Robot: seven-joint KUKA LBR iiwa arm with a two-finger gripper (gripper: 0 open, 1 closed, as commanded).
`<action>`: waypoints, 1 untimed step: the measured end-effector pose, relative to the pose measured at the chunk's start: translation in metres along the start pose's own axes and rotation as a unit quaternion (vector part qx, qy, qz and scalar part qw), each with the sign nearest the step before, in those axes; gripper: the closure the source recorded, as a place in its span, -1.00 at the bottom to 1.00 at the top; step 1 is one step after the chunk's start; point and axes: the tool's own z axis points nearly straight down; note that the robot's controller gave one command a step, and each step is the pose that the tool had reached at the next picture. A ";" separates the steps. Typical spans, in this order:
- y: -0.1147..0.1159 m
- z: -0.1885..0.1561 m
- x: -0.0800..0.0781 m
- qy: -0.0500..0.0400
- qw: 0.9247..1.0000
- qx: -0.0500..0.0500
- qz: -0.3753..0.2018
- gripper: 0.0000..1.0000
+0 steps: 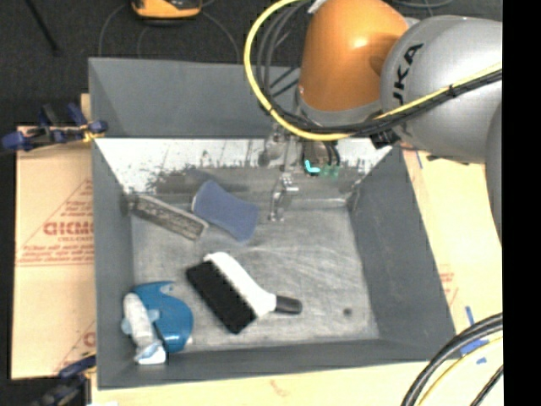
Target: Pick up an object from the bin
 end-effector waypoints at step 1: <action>0.000 -0.005 -0.001 -0.004 1.000 0.000 0.000 -1.00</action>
Offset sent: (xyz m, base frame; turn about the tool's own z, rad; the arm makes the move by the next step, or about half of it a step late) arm -0.0095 -0.0034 -0.1652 -0.0902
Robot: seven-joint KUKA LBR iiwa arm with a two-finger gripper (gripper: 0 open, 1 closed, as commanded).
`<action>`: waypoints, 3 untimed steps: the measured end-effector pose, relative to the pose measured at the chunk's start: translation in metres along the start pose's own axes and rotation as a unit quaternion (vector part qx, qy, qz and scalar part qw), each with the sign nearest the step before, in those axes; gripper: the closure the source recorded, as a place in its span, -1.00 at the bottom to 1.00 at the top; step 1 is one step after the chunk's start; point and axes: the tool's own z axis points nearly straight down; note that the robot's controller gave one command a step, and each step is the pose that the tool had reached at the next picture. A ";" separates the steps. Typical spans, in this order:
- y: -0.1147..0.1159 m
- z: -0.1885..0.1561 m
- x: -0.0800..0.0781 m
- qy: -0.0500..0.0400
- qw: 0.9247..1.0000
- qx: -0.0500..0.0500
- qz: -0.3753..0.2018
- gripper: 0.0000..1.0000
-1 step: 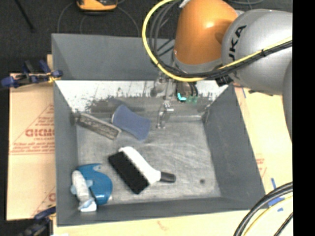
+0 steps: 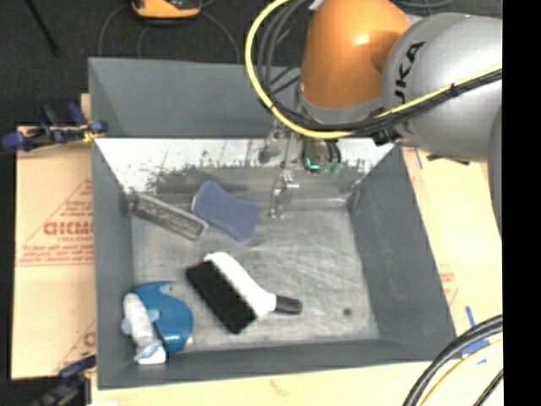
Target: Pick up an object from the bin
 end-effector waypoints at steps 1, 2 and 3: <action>-0.001 0.049 0.002 -0.003 1.000 0.001 -0.012 -1.00; -0.006 0.081 0.011 0.004 0.995 0.000 -0.096 -1.00; -0.013 0.101 0.005 -0.001 0.980 0.001 -0.198 -1.00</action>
Offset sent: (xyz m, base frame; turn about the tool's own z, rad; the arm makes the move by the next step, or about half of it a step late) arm -0.0213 -0.0170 -0.0823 -0.6188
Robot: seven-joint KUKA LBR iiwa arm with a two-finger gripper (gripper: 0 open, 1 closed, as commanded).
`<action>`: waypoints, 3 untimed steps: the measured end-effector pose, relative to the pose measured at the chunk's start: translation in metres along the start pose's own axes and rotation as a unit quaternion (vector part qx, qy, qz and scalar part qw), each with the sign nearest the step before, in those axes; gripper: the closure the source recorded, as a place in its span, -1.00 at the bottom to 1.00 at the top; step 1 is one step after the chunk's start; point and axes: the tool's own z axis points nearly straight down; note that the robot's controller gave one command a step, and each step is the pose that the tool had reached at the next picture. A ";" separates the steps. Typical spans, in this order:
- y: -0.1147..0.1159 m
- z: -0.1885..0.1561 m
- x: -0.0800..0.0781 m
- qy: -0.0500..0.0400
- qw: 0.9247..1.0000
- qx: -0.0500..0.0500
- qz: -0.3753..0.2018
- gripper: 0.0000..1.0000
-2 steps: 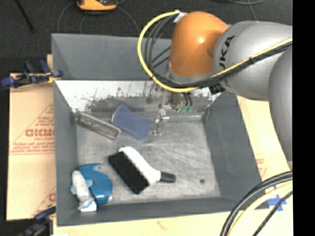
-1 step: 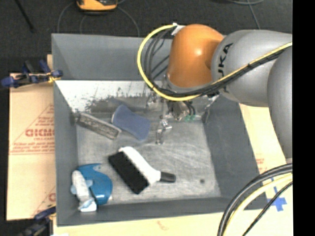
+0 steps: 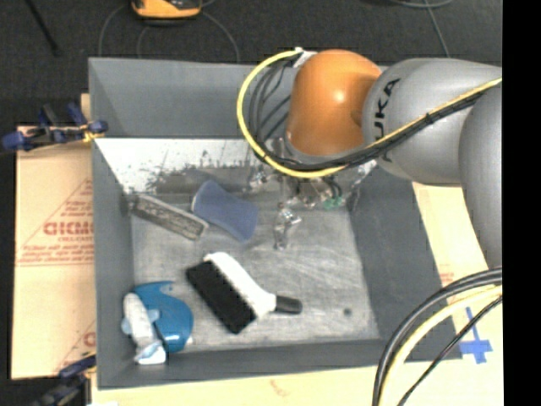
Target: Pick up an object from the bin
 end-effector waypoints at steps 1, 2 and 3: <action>0.021 0.039 -0.005 0.001 0.998 0.000 0.063 -1.00; 0.027 0.057 -0.007 0.000 1.000 -0.001 -0.025 -1.00; 0.023 0.055 0.009 -0.001 0.985 0.000 -0.175 -1.00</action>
Offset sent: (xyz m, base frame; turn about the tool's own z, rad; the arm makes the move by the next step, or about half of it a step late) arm -0.0043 -0.0118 -0.0757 -0.4598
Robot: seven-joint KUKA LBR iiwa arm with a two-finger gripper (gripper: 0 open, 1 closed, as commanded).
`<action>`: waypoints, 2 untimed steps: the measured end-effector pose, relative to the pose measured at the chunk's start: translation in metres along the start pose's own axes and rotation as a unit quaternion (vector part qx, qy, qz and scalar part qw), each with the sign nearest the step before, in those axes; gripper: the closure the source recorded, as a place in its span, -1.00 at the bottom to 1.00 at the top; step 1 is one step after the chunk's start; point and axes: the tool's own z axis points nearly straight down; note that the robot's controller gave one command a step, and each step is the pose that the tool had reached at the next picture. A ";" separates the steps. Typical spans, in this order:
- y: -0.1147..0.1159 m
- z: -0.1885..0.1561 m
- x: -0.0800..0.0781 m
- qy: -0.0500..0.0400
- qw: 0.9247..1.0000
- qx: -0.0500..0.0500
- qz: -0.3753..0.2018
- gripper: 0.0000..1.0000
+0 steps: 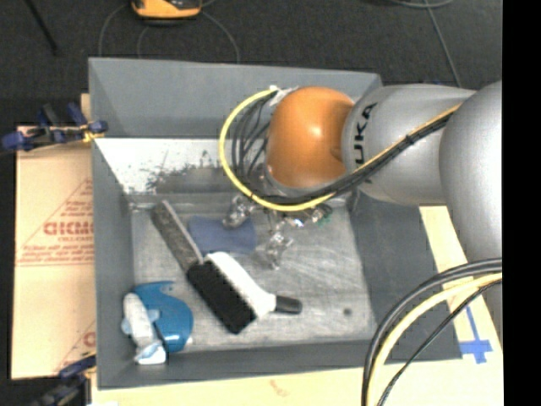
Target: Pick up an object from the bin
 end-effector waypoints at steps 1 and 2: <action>0.015 0.011 -0.045 -0.010 0.999 0.003 0.052 1.00; 0.016 0.015 -0.041 -0.002 0.999 0.000 0.053 -1.00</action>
Offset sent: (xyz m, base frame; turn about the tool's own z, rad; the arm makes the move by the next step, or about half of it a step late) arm 0.0000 0.0000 0.0000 0.0000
